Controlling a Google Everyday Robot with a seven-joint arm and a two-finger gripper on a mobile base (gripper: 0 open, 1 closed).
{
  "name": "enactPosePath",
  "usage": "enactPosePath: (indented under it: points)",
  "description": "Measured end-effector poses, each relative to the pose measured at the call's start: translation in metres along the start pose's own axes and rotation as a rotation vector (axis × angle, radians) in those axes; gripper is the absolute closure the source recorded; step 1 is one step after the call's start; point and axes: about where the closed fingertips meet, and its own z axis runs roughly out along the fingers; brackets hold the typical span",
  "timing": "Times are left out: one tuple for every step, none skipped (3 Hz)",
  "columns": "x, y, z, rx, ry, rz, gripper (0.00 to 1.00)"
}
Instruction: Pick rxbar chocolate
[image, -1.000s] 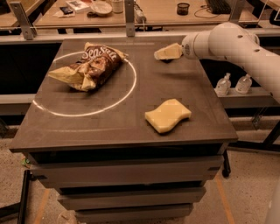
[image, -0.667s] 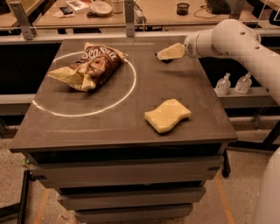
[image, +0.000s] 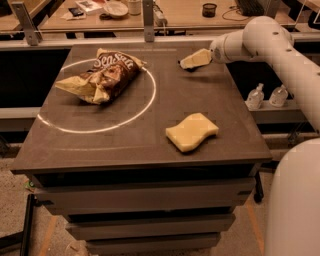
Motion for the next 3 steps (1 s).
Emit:
enactPosePath:
  points:
    - [0.003,-0.003,0.013,-0.040,0.018,-0.015,0.00]
    - [0.009,-0.006,0.025,-0.082,0.041,-0.037,0.00]
    - [0.017,-0.005,0.035,-0.122,0.067,-0.053,0.00]
